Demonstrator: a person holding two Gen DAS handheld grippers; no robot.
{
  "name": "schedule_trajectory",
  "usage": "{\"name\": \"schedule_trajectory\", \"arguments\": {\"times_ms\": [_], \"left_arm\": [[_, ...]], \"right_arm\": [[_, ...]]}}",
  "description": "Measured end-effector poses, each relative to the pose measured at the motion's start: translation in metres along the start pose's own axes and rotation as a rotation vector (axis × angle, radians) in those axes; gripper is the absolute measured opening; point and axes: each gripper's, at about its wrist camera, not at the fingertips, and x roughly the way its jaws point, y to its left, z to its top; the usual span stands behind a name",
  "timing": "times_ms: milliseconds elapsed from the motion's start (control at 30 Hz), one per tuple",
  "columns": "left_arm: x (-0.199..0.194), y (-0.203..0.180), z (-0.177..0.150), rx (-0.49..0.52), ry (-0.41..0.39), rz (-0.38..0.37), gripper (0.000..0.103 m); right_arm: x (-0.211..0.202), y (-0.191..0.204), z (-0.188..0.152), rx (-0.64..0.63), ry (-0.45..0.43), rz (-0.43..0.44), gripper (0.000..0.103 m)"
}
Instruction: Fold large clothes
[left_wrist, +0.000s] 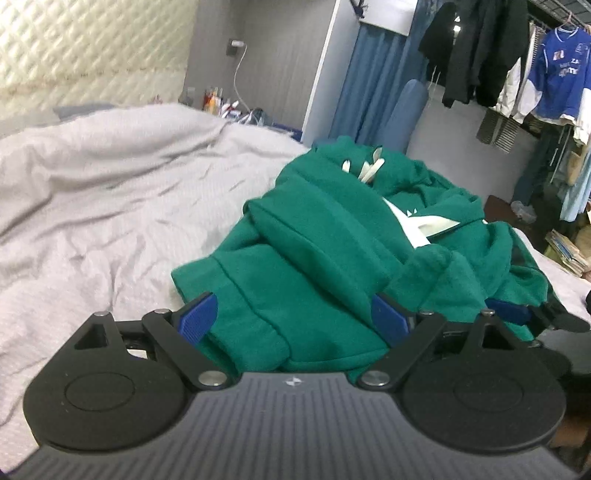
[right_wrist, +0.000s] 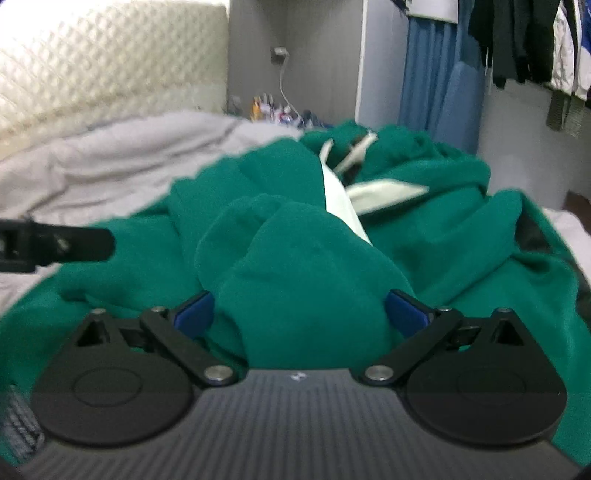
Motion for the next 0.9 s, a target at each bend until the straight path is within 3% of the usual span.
{"name": "schedule_trajectory", "arguments": {"times_ms": [133, 200, 367, 433, 700, 900], "left_arm": [[0.008, 0.000, -0.001, 0.006, 0.001, 0.010, 0.093], [0.009, 0.001, -0.001, -0.003, 0.001, 0.006, 0.093], [0.006, 0.004, 0.001, -0.036, -0.013, 0.010, 0.093], [0.005, 0.007, 0.002, -0.060, -0.015, 0.014, 0.093], [0.001, 0.013, 0.005, -0.117, -0.026, 0.014, 0.093], [-0.003, 0.013, 0.001, -0.071, -0.042, 0.051, 0.093]], "right_arm": [[0.004, 0.004, 0.000, -0.034, 0.013, -0.013, 0.099], [0.002, 0.004, 0.001, -0.033, 0.018, -0.008, 0.087], [-0.011, -0.009, 0.011, 0.046, 0.010, -0.010, 0.044], [-0.018, -0.015, 0.013, 0.080, -0.001, -0.016, 0.036], [-0.065, -0.051, 0.009, 0.274, -0.109, -0.095, 0.031], [-0.073, -0.074, -0.021, 0.491, 0.018, -0.220, 0.029]]}}
